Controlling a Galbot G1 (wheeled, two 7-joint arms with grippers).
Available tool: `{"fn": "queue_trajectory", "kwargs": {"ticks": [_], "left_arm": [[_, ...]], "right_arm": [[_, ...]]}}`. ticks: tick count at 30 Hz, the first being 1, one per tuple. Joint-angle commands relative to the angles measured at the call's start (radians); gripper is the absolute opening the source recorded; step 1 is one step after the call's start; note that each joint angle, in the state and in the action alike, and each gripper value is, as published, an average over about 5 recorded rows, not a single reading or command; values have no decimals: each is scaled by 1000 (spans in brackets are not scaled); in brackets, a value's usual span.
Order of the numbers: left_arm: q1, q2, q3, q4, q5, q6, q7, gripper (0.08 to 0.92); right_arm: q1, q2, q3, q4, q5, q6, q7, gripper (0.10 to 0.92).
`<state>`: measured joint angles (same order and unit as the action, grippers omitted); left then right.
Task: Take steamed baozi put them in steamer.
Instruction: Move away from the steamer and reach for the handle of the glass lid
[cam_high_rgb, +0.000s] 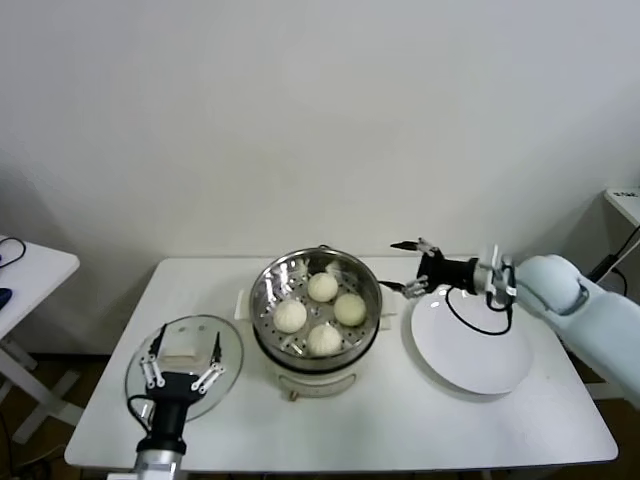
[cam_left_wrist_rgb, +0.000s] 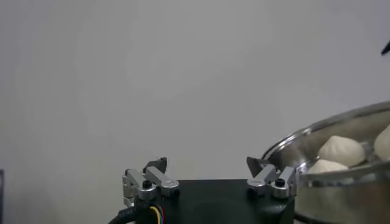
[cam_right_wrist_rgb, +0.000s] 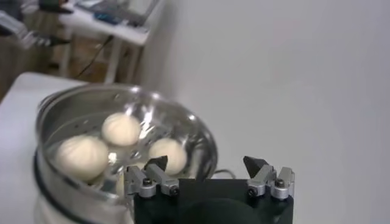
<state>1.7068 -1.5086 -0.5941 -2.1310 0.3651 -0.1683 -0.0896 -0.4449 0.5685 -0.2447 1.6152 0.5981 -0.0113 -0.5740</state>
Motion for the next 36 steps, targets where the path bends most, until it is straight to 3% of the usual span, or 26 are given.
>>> {"fn": "queue_trajectory", "kwargs": {"ticks": [1, 9, 18, 29, 36], "left_arm": [[-11, -3, -14, 7, 275, 75, -82, 823], [-37, 23, -93, 47, 664, 104, -33, 823], [-71, 40, -134, 154, 1057, 75, 54, 823], [-192, 69, -136, 355, 1144, 74, 71, 823], [-241, 78, -136, 420, 1138, 81, 84, 823]], "right_arm": [[-649, 213, 749, 100, -122, 68, 104, 823], [-795, 444, 934, 126, -180, 142, 129, 823], [-907, 558, 947, 175, -208, 197, 156, 823], [-939, 593, 951, 168, -206, 204, 159, 823], [-927, 595, 950, 161, -213, 201, 157, 823]]}}
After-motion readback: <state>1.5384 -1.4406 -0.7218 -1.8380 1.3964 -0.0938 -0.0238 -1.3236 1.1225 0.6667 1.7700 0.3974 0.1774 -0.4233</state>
